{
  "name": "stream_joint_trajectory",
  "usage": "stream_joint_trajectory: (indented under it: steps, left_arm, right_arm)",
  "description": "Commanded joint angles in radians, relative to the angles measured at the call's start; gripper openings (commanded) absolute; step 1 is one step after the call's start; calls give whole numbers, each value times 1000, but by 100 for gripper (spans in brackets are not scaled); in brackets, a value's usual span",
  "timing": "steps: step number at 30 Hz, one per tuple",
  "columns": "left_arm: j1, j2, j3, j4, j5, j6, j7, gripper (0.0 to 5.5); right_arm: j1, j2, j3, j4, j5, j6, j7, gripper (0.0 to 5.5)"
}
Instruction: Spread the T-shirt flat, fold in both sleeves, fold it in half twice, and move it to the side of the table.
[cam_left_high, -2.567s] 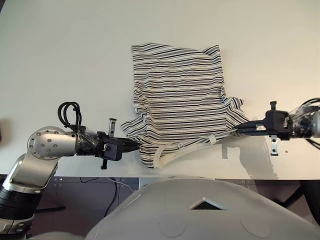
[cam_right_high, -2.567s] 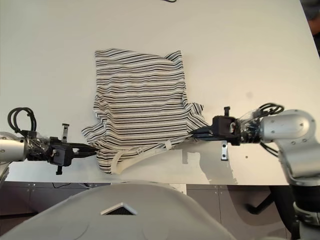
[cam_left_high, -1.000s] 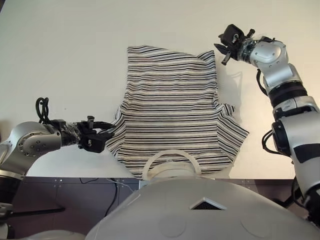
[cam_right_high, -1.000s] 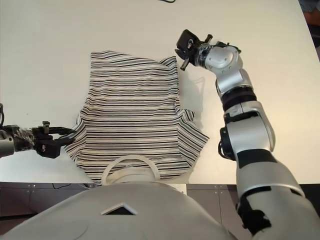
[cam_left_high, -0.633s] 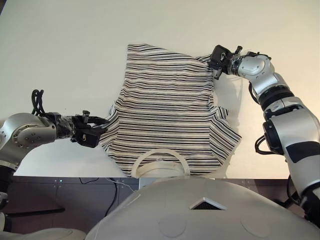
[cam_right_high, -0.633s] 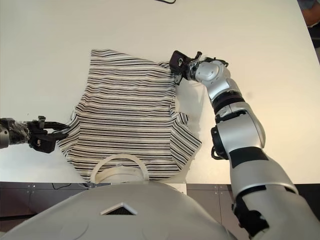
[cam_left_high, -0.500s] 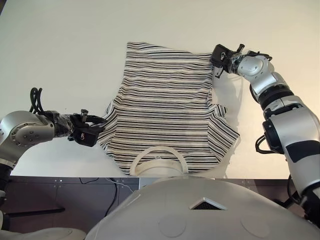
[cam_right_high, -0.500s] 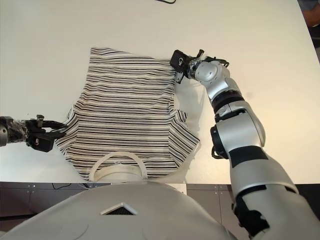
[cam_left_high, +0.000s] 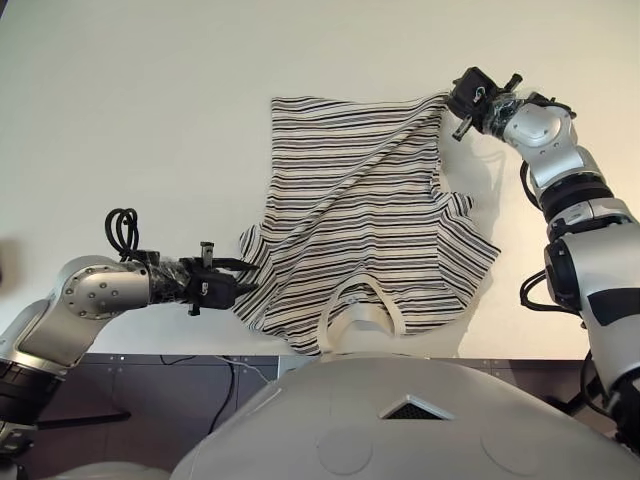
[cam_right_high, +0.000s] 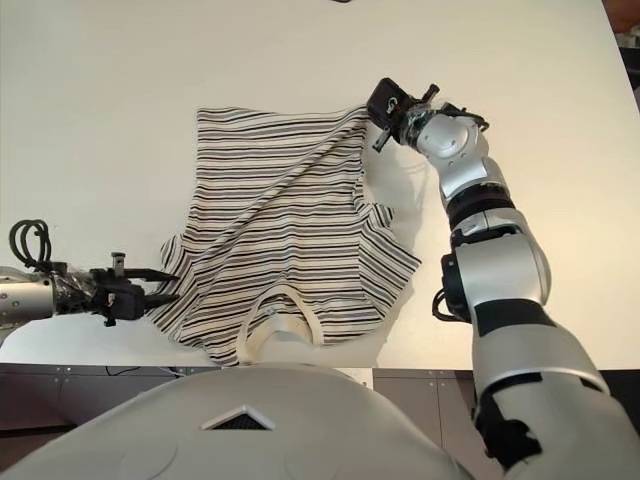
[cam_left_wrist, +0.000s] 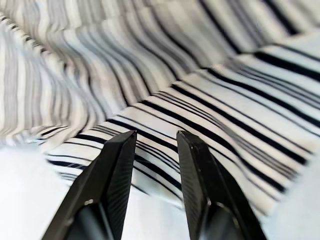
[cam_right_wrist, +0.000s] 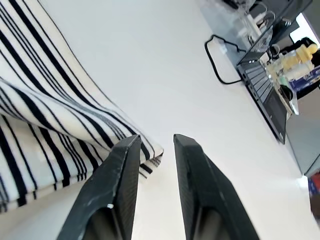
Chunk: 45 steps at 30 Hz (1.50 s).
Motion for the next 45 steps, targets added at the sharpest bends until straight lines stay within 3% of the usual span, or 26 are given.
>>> stream_joint_trajectory:
  steps: [1, 5, 8, 13, 17, 20, 22, 27, 32, 39, 42, 45]
  left_arm:
    - [-34, 12, 53, 28, 12, 39, -21, 149]
    - [-85, -11, 94, -49, -66, 131, -48, 149]
    - [-203, -108, 109, -125, -132, 231, 8, 149]
    - [-457, -382, -69, -75, 93, 309, 171, 149]
    - [-604, -531, -248, 213, 320, 215, 246, 149]
    - [-674, -613, -334, 447, 437, 131, 320, 149]
    - [-659, -604, -372, 520, 487, 73, 329, 149]
    - [-491, -455, -405, 415, 487, -62, 229, 149]
    - [-486, -427, -384, 411, 524, -127, 285, 149]
    - [-579, -540, -291, 407, 417, -111, 352, 149]
    - [-588, -536, -277, 409, 417, -94, 328, 149]
    - [-501, -476, -311, 361, 422, -112, 250, 149]
  right_arm:
    - [105, -46, 14, -232, 20, -3, 100, 118]
    - [422, -136, 46, -759, 143, 101, 314, 118]
    - [614, -240, 33, -983, 179, 163, 413, 118]
    - [819, -417, 35, -1176, 236, 268, 583, 118]
    - [870, -522, 55, -1195, 250, 294, 694, 118]
    - [818, -523, 62, -1193, 267, 314, 729, 118]
    - [772, -519, 60, -1182, 277, 315, 749, 118]
    - [731, -520, -18, -1295, 472, 463, 814, 118]
    - [565, -420, -65, -1319, 604, 628, 767, 118]
    - [273, -128, 106, -760, 258, 405, 477, 118]
    - [288, -119, 157, -631, 205, 326, 517, 118]
    - [367, -167, 191, -693, 236, 328, 664, 118]
